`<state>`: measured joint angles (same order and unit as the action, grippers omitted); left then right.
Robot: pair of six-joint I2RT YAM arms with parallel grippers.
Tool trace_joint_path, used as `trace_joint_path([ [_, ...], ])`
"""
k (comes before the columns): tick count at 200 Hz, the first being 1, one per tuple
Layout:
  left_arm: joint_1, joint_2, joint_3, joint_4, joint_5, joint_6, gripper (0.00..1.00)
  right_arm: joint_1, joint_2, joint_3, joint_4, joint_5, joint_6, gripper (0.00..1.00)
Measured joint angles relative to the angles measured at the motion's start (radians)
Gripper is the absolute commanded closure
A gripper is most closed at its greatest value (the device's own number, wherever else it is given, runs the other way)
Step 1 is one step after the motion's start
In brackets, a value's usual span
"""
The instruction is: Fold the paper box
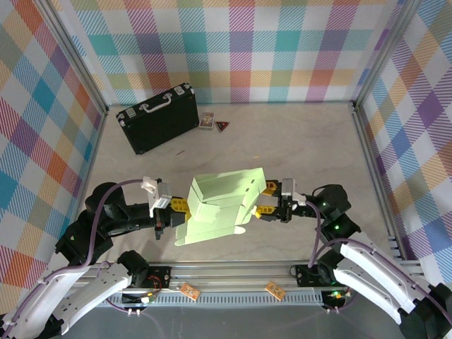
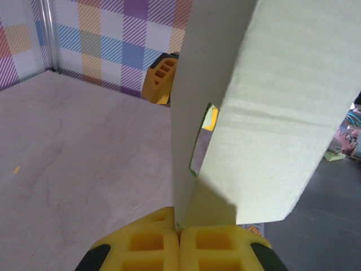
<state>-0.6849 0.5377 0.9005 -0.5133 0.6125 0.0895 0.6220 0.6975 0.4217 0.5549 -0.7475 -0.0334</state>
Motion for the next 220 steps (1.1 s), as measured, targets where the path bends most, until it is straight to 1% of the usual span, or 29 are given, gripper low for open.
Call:
trace_joint_path([
  [30,0.000,0.005,0.000,-0.006,0.007,0.000,1.00,0.028,0.040,0.013,0.006,-0.031,-0.004,0.51],
  [113,0.000,0.009,0.000,-0.008,0.026,-0.019,1.00,0.072,0.119,0.049,0.017,-0.049,-0.027,0.51],
  [162,0.000,0.010,0.000,-0.007,0.031,-0.027,1.00,0.085,0.158,0.063,0.032,-0.066,-0.035,0.56],
  [177,0.000,0.011,0.000,-0.007,0.034,-0.030,1.00,0.089,0.164,0.066,0.036,-0.074,-0.034,0.59],
  [195,0.000,0.011,0.000,-0.004,0.034,-0.031,1.00,0.092,0.168,0.066,0.061,-0.078,-0.023,0.69],
  [209,0.000,0.011,0.000,0.006,0.034,-0.031,1.00,0.093,0.175,0.067,0.089,-0.085,0.002,0.81],
  [214,0.000,0.010,0.000,0.012,0.033,-0.030,1.00,0.093,0.178,0.067,0.096,-0.088,0.014,0.88],
  [220,0.000,0.010,0.000,0.018,0.034,-0.030,1.00,0.093,0.182,0.067,0.104,-0.091,0.028,0.93],
])
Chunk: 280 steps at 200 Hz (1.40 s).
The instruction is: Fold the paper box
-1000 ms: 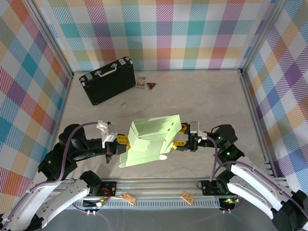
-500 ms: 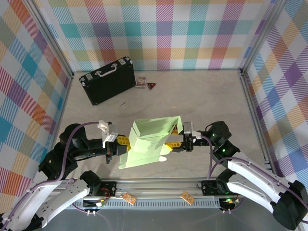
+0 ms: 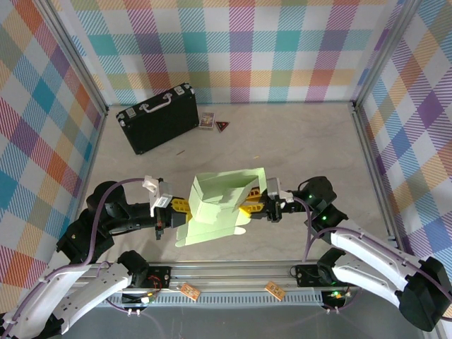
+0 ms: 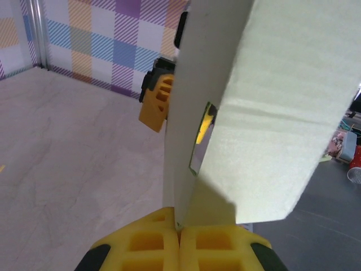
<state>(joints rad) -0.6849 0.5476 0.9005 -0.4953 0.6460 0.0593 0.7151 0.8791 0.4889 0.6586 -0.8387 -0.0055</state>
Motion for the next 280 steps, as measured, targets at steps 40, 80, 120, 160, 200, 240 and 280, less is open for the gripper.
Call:
trace_joint_path([
  [40,0.000,-0.011,0.000,0.001,0.000,0.001,1.00,0.006,0.003,0.009,0.007,-0.026,0.068,1.00],
  [80,0.000,-0.011,0.000,0.002,0.002,0.005,1.00,0.006,-0.013,0.009,-0.008,-0.021,0.080,1.00],
  [120,0.000,-0.011,0.000,0.002,0.007,0.008,1.00,0.008,-0.024,0.009,-0.021,-0.003,0.087,0.91],
  [160,0.000,-0.015,-0.002,0.003,-0.003,0.008,1.00,0.011,-0.025,0.009,-0.015,0.021,0.116,1.00],
  [200,0.000,-0.016,-0.004,0.008,-0.029,0.007,1.00,0.012,-0.026,0.009,-0.024,0.038,0.122,1.00],
  [240,0.000,0.003,-0.013,-0.009,-0.166,-0.023,0.62,0.013,-0.044,0.019,-0.124,0.104,0.100,1.00],
  [280,0.000,0.064,-0.013,-0.083,-0.307,-0.079,0.23,-0.006,-0.048,0.024,-0.240,0.199,0.055,1.00],
])
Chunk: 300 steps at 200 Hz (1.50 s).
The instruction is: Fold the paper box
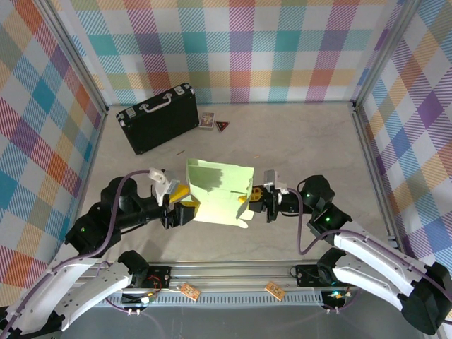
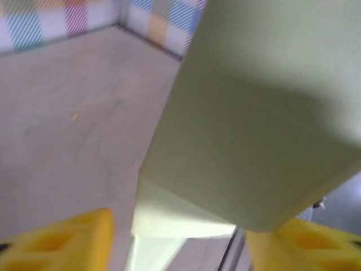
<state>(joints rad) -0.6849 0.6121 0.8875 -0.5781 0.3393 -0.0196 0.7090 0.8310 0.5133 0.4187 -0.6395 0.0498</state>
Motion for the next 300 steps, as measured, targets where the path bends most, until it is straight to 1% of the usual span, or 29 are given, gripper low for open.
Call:
trace_joint_path([
  [19,0.000,-0.001,0.000,-0.063,-0.098,-0.027,0.16,-0.030,0.002,0.000,-0.059,0.045,-0.018,1.00],
  [37,0.000,-0.021,0.000,-0.126,-0.174,-0.043,0.13,-0.080,0.016,-0.001,-0.077,0.052,-0.021,1.00],
  [53,0.000,-0.053,0.000,-0.152,-0.216,-0.040,0.12,-0.109,0.032,-0.001,-0.076,0.053,-0.025,1.00],
  [65,0.000,-0.079,-0.003,-0.144,-0.232,-0.035,0.11,-0.118,0.049,-0.001,-0.076,0.051,-0.031,1.00],
  [77,0.000,-0.095,-0.011,-0.100,-0.244,-0.023,0.10,-0.121,0.071,-0.001,-0.076,0.044,-0.035,1.00],
  [87,0.002,-0.089,-0.017,-0.062,-0.249,-0.013,0.05,-0.121,0.090,-0.001,-0.076,0.037,-0.037,1.00],
  [103,0.008,-0.047,-0.013,0.001,-0.269,-0.009,0.04,-0.121,0.113,-0.001,-0.077,0.029,-0.043,1.00],
  [121,0.008,0.027,0.020,0.058,-0.318,-0.010,0.03,-0.122,0.127,-0.001,-0.077,0.023,-0.062,1.00],
  [135,0.008,0.085,0.080,0.084,-0.351,-0.011,0.00,-0.123,0.135,-0.001,-0.076,0.019,-0.074,1.00],
  [171,0.010,0.210,0.254,0.118,-0.420,-0.031,0.00,-0.132,0.175,-0.001,-0.061,-0.001,-0.081,1.00],
  [201,0.010,0.268,0.277,0.137,-0.435,-0.075,0.00,-0.133,0.179,-0.001,-0.046,-0.014,-0.085,1.00],
  [215,0.010,0.299,0.274,0.141,-0.434,-0.096,0.04,-0.133,0.180,-0.001,-0.045,-0.016,-0.089,1.00],
  [231,0.010,0.338,0.274,0.137,-0.417,-0.108,0.06,-0.133,0.184,-0.001,-0.046,-0.016,-0.089,1.00],
  [256,0.010,0.381,0.274,0.093,-0.385,-0.115,0.07,-0.141,0.188,-0.001,-0.047,-0.015,-0.089,1.00],
  [300,0.010,0.322,0.204,0.040,-0.358,-0.107,0.09,-0.155,0.196,-0.001,-0.046,-0.015,-0.088,1.00],
])
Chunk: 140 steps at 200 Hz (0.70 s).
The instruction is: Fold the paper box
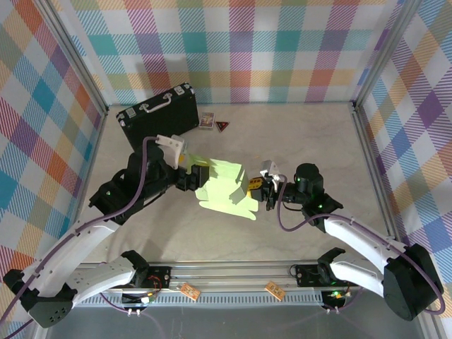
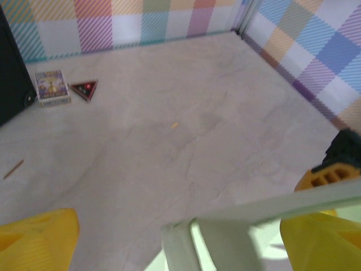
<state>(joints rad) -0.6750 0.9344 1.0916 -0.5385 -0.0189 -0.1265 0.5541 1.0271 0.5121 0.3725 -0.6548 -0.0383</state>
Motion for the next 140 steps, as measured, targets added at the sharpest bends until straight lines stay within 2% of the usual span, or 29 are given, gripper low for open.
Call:
trace_joint_path([
  [49,0.000,-0.078,-0.055,-0.060,-0.001,0.038,0.10,-0.005,0.000,0.000,0.000,-0.001,-0.001,1.00],
  [67,0.000,-0.081,-0.054,-0.074,-0.002,0.051,0.16,-0.005,0.000,0.000,-0.001,-0.001,-0.006,1.00],
  [95,0.000,-0.069,-0.042,-0.123,-0.012,0.085,0.35,-0.006,0.000,0.000,-0.012,-0.001,-0.011,1.00],
  [140,0.003,-0.079,-0.035,-0.165,-0.017,0.102,0.35,-0.008,-0.001,0.000,-0.036,0.000,-0.020,1.00],
])
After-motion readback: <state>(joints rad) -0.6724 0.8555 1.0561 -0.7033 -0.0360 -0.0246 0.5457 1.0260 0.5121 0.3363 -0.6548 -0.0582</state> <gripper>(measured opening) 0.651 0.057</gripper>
